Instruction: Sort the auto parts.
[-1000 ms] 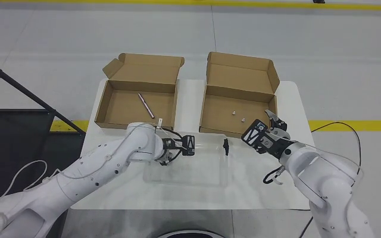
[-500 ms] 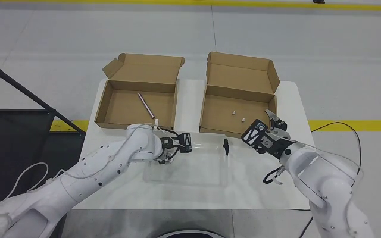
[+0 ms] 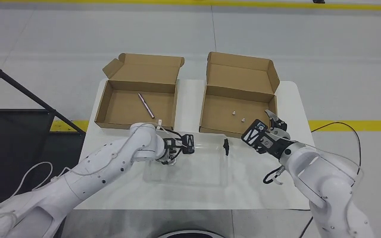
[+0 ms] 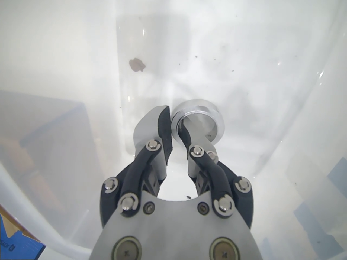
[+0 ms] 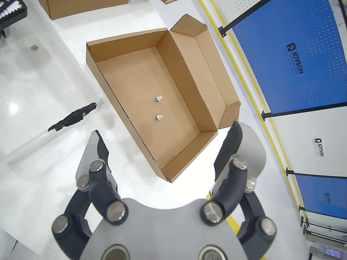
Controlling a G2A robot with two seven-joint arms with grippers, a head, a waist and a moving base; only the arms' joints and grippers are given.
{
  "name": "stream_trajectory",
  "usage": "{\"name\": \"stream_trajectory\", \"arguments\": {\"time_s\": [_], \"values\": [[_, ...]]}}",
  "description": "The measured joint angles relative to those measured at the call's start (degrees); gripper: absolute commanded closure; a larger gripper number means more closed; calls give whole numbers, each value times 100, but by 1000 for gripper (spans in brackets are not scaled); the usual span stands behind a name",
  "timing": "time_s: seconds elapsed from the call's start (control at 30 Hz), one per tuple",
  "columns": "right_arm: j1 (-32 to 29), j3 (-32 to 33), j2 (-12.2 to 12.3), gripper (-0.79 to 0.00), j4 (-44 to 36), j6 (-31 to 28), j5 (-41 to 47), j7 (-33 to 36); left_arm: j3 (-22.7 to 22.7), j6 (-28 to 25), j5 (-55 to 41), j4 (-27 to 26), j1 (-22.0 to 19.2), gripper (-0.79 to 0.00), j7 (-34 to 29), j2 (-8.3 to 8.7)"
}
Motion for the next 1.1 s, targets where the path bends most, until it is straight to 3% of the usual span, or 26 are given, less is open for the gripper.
{"name": "stream_trajectory", "arguments": {"time_s": [0.3, 0.6, 0.83, 0.97, 1.1], "values": [[0, 0, 0, -785, 0, 0, 0, 0, -462, -115, -817, -226, -111, 0, 149, 32], [0, 0, 0, -785, 0, 0, 0, 0, -1687, -117, -2041, -838, -62, 0, 325, 337], [0, 0, 0, -785, 0, 0, 0, 0, -2892, -82, -3036, -854, 433, 0, 1197, 587], [0, 0, 0, -785, 0, 0, 0, 0, -3279, -121, -3013, -883, 657, 0, 1386, 673], [0, 0, 0, -785, 0, 0, 0, 0, -3528, 162, -2447, -942, 790, 0, 1269, 746]]}}
